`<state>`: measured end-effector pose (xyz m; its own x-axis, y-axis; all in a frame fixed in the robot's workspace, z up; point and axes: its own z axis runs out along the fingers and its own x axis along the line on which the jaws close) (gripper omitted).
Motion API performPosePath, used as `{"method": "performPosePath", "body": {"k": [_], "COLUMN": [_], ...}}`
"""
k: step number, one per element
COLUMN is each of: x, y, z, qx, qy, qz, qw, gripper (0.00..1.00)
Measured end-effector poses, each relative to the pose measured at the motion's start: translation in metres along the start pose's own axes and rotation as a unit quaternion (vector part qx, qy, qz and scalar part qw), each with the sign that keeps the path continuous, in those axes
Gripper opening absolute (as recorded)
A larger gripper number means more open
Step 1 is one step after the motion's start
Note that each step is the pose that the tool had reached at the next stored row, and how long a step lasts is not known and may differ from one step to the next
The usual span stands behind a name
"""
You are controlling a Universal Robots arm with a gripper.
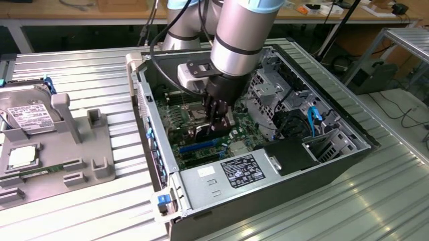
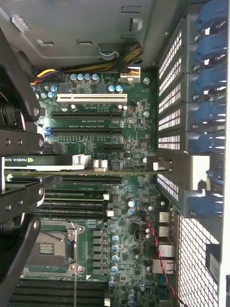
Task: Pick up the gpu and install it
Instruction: 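Insert the gpu into the slot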
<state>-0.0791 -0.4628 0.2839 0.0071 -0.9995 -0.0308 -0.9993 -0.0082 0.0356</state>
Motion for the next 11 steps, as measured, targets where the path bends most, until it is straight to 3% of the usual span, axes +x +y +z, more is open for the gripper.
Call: {"method": "performPosePath", "body": {"k": [4, 10, 11], "x": [-0.001, -0.001, -0.001], "y": [0.0023, 0.0034, 0.0036], "z": [0.007, 0.0092, 0.0134], "qx": [0.0002, 0.0003, 0.0002], "qy": [-0.0001, -0.0003, -0.0001], "qz": [0.004, 0.005, 0.005], "qw": [1.0, 1.0, 1.0], "gripper": [0.27, 0.27, 0.27]}}
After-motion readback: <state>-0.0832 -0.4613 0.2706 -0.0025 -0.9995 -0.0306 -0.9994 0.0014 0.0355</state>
